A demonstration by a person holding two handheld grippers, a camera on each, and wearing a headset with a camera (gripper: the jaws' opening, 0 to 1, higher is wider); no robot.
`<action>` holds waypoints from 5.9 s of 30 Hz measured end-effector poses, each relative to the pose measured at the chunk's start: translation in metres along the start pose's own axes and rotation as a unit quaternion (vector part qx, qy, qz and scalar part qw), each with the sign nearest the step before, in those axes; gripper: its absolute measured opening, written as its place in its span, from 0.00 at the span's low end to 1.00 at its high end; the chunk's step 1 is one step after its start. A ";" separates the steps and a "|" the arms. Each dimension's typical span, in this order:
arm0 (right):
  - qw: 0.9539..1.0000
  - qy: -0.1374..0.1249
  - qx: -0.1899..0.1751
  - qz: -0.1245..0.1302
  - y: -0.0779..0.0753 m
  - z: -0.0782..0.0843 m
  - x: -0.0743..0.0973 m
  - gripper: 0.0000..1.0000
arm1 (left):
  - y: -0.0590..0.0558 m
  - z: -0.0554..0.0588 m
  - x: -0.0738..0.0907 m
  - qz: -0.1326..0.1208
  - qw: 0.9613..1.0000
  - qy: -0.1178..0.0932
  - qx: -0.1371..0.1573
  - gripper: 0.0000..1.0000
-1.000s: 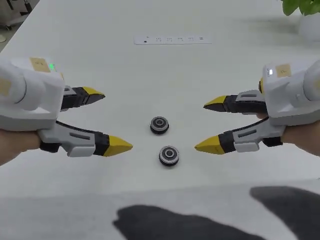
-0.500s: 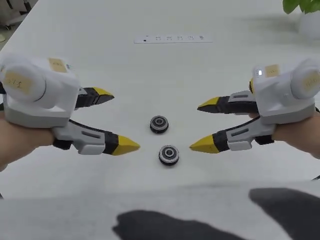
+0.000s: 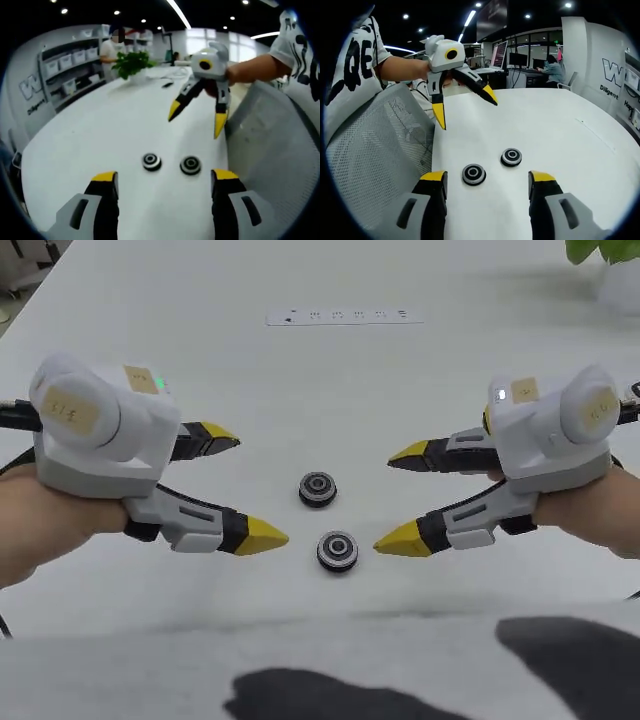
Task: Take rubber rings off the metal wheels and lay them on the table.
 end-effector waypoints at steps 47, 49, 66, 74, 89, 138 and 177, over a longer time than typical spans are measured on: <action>0.998 0.022 0.004 -0.059 0.008 0.024 -0.038 0.44 | -0.019 0.012 -0.046 0.069 0.997 0.037 -0.005 0.61; 0.998 0.023 0.003 -0.062 0.007 0.026 -0.039 0.43 | -0.019 0.012 -0.047 0.072 0.997 0.037 -0.004 0.59; 0.997 0.019 -0.008 -0.068 0.013 0.028 -0.043 0.37 | -0.035 0.007 -0.068 0.106 0.994 0.036 -0.003 0.41; 0.997 0.019 -0.009 -0.068 0.013 0.029 -0.044 0.37 | -0.044 0.007 -0.073 0.121 0.992 0.041 -0.011 0.31; 0.997 0.024 -0.006 -0.072 0.014 0.032 -0.046 0.37 | -0.046 0.013 -0.083 0.116 0.991 0.053 -0.043 0.18; 0.997 0.021 -0.023 -0.070 0.015 0.041 -0.058 0.23 | -0.047 0.018 -0.082 0.091 0.994 0.031 -0.059 0.14; 0.997 0.049 -0.018 -0.058 0.012 0.048 -0.051 0.01 | -0.037 0.023 -0.086 0.086 0.994 0.028 -0.060 0.14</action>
Point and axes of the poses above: the centre of the closed fingertips' face, and the gripper's own axes: x roughly backward along the fingers, y roughly to its left, z roughly out of its underside, the point moved 7 cm from there along x, roughly backward along the fingers, and after that the axes turned 1 degree about z, right-handed, at the moved point
